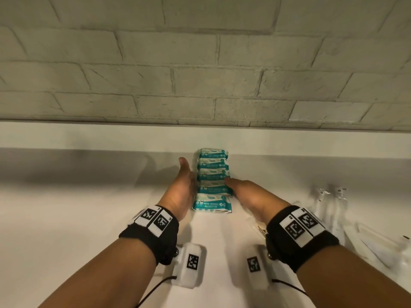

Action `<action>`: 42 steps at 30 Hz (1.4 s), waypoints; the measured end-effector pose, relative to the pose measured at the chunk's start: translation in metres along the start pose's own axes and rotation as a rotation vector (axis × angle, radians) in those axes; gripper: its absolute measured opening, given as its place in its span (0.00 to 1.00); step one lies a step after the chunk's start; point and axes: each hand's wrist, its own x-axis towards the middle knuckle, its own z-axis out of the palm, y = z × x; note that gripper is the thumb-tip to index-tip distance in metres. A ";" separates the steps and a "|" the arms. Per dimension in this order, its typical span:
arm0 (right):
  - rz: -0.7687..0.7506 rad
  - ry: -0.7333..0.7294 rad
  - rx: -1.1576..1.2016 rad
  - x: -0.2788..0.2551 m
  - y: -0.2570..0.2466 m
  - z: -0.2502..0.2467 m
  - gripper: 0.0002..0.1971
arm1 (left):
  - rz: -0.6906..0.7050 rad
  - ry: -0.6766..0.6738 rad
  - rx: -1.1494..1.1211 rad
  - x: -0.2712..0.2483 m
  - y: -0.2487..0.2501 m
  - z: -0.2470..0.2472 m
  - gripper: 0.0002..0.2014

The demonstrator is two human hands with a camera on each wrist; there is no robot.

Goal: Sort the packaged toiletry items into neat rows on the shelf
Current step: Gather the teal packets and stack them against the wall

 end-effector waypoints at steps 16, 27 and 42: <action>-0.200 0.020 -1.018 0.005 0.010 0.016 0.50 | 0.021 0.031 0.039 0.013 -0.009 -0.006 0.40; -0.155 -0.038 -0.764 0.017 -0.009 0.002 0.31 | 0.026 -0.032 0.004 0.027 -0.010 -0.010 0.45; -0.099 0.052 0.301 0.071 -0.033 -0.032 0.15 | 0.054 0.156 0.121 0.077 0.021 -0.014 0.33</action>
